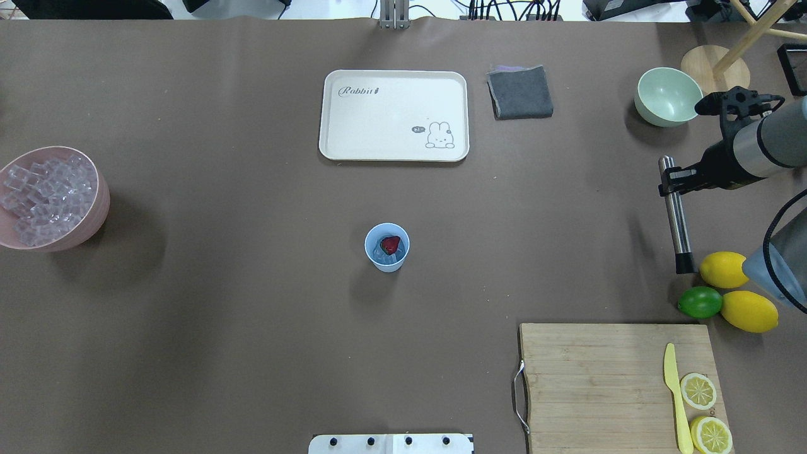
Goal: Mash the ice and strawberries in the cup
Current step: 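Lay the muddler down on the table and open the right gripper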
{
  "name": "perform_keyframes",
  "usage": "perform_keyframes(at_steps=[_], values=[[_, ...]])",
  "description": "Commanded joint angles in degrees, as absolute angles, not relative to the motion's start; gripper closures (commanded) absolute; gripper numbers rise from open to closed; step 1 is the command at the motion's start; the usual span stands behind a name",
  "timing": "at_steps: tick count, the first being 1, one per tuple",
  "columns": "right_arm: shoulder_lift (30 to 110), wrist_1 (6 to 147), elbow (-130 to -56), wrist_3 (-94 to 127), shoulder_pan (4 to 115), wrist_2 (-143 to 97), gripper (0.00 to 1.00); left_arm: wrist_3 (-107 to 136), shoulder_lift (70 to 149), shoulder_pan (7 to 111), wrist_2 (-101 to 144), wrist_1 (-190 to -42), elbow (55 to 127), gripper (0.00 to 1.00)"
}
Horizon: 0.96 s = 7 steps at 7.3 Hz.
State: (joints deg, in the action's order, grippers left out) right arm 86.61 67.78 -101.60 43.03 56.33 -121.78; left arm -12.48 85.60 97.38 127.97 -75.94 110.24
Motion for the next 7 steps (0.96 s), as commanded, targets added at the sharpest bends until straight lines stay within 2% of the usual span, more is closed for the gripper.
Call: perform_keyframes(at_steps=[1, 3, 5, 7], values=[[84.0, 71.4, -97.9, 41.0, 56.7, -123.0, 1.0, -12.5, 85.7, 97.4, 127.9, -75.9, 110.2, 0.03], [77.6, 71.7, -89.2, 41.0, 57.7, -124.3, 1.0, -12.5, 85.3, 97.5, 127.9, -75.9, 111.1, 0.03], [77.2, 71.7, -85.1, 36.1, 58.4, -125.9, 1.0, -12.4, 85.2, 97.7, 127.8, -75.8, 112.1, 0.03], [77.2, 71.6, -84.0, 35.2, 58.4, -125.9, 1.0, -12.4, 85.2, 97.7, 127.8, -75.8, 112.1, 0.03]])
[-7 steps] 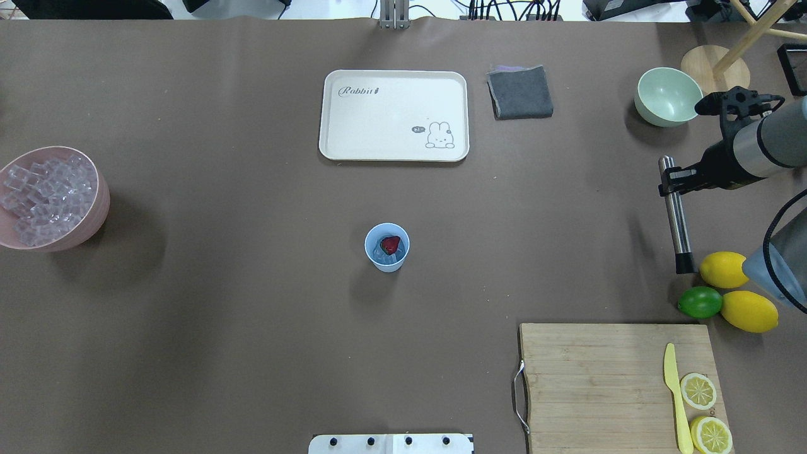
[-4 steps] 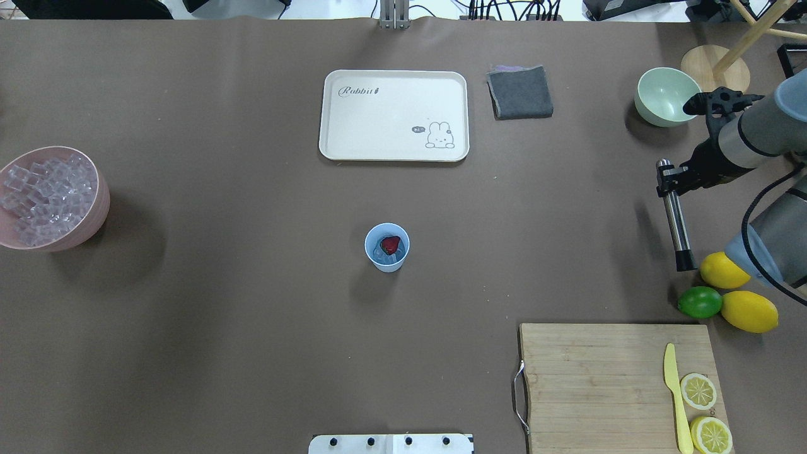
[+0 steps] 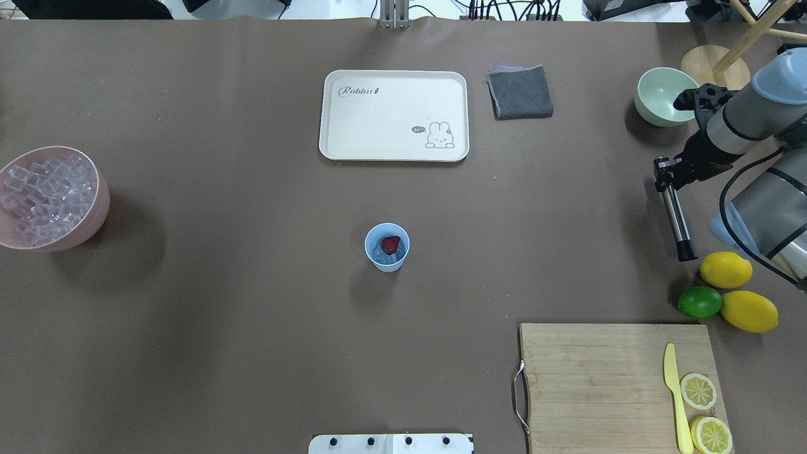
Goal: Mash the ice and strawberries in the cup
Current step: 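Lay the muddler down on the table and open the right gripper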
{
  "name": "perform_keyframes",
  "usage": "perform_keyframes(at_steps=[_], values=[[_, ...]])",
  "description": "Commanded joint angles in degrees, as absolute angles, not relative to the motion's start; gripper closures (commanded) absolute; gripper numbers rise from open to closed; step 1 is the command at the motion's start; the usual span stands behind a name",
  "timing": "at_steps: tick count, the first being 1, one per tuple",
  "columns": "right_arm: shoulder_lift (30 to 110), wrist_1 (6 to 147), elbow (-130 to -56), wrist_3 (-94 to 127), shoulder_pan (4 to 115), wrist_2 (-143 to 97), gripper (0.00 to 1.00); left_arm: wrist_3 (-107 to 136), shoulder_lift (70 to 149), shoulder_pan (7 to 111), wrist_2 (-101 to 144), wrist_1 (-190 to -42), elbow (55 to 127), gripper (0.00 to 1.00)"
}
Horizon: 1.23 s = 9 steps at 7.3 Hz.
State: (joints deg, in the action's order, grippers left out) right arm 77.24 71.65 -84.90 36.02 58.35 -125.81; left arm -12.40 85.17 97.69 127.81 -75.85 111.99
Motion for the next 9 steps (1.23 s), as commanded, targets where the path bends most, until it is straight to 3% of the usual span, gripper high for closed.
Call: perform_keyframes(at_steps=[1, 3, 7, 9], values=[[77.1, 71.6, -83.6, 35.5, 58.3, -125.9, 1.0, -12.4, 85.2, 97.7, 127.8, -75.8, 112.2, 0.03], [77.1, 71.6, -83.2, 36.7, 59.0, -125.6, 0.0, -12.3, 85.3, 97.7, 127.8, -75.8, 112.1, 0.03], [77.8, 71.7, -84.7, 35.3, 67.8, -132.4, 0.0, -12.0, 86.3, 97.4, 128.2, -75.2, 109.6, 0.03], [78.0, 74.0, -84.8, 29.2, 73.9, -136.2, 0.0, -12.6, 92.1, 97.4, 128.5, -72.0, 102.8, 0.03]])
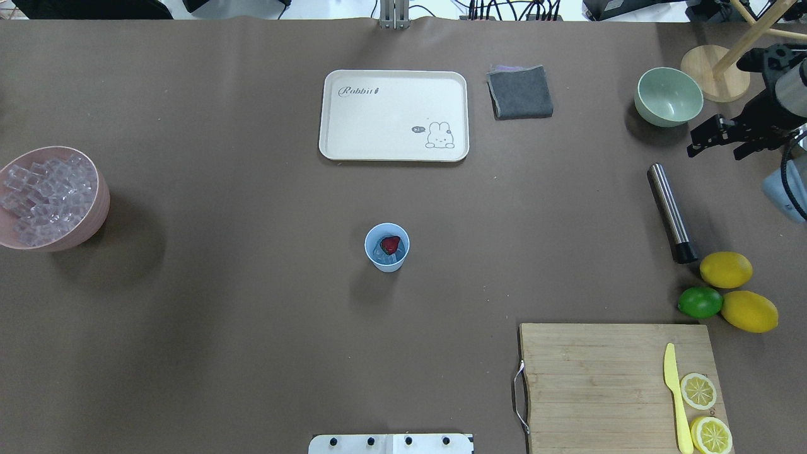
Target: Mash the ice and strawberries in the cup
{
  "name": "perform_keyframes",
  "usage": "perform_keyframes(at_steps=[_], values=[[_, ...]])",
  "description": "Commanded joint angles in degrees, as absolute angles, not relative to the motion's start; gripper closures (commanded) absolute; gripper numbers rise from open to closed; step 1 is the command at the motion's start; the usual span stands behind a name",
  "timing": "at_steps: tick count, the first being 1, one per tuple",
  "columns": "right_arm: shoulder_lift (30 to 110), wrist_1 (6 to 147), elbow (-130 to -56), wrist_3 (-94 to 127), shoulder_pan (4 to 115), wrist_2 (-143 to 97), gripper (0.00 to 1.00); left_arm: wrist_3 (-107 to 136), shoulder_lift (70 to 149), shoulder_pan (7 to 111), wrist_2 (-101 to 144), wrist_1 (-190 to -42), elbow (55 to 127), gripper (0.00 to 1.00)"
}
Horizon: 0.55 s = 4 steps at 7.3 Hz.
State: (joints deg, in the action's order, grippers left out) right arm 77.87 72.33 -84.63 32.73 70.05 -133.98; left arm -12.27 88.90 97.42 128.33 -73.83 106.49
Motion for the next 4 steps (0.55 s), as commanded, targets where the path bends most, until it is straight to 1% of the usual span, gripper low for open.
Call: perform_keyframes(at_steps=[1, 3, 4], values=[[78.0, 80.9, -86.8, 21.6, 77.5, -136.7, 0.0, -12.6, 93.1, 97.3, 128.6, -72.1, 100.7, 0.03], [77.9, 99.8, -90.9, 0.9, 86.9, -135.8, 0.0, -12.4, 94.2, 97.3, 128.7, -72.2, 99.2, 0.03], [78.1, 105.2, -91.1, -7.5, 90.7, -135.5, 0.0, -12.1, 94.3, 97.2, 129.2, -72.4, 98.4, 0.03]])
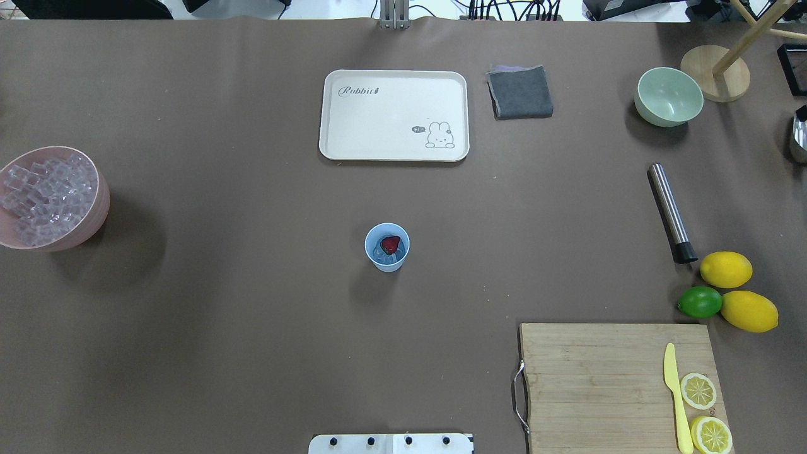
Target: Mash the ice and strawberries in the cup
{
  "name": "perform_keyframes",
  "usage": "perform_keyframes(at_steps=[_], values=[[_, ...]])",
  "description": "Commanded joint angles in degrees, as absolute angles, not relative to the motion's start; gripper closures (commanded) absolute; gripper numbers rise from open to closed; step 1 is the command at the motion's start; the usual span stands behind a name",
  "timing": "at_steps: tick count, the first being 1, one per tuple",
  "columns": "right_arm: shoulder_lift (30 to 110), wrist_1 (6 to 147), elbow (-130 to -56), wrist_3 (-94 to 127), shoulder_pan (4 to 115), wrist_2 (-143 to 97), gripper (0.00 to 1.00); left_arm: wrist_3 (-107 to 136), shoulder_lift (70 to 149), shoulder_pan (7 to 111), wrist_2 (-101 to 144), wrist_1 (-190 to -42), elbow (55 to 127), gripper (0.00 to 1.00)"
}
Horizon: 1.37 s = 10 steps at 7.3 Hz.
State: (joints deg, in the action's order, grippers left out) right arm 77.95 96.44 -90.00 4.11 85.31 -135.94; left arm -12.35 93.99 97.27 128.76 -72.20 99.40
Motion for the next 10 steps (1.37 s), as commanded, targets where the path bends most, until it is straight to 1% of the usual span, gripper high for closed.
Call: perform_keyframes(at_steps=[1, 4, 5, 6, 7, 10], values=[[80.1, 106.0, -91.2, -9.8, 92.6, -134.9, 0.0, -11.8, 94.3, 97.2, 133.5, -72.4, 98.1, 0.03], [86.0, 105.5, -91.5, -15.0, 95.3, -132.5, 0.0, -12.0, 93.8, 97.2, 132.8, -75.5, 98.8, 0.03], [88.2, 105.7, -93.9, -16.8, 97.2, -132.3, 0.0, -11.9, 93.4, 97.2, 132.5, -75.8, 98.7, 0.03], [90.9, 105.9, -96.8, -16.8, 97.1, -130.8, 0.0, -11.9, 93.4, 97.2, 132.6, -75.8, 96.7, 0.03], [91.1, 106.0, -97.7, -16.8, 97.1, -130.6, 0.0, -11.8, 93.4, 97.1, 132.5, -75.8, 95.8, 0.03], [90.8, 106.1, -97.3, -16.8, 96.9, -130.5, 0.0, -10.0, 93.3, 97.1, 132.5, -75.8, 95.6, 0.03]])
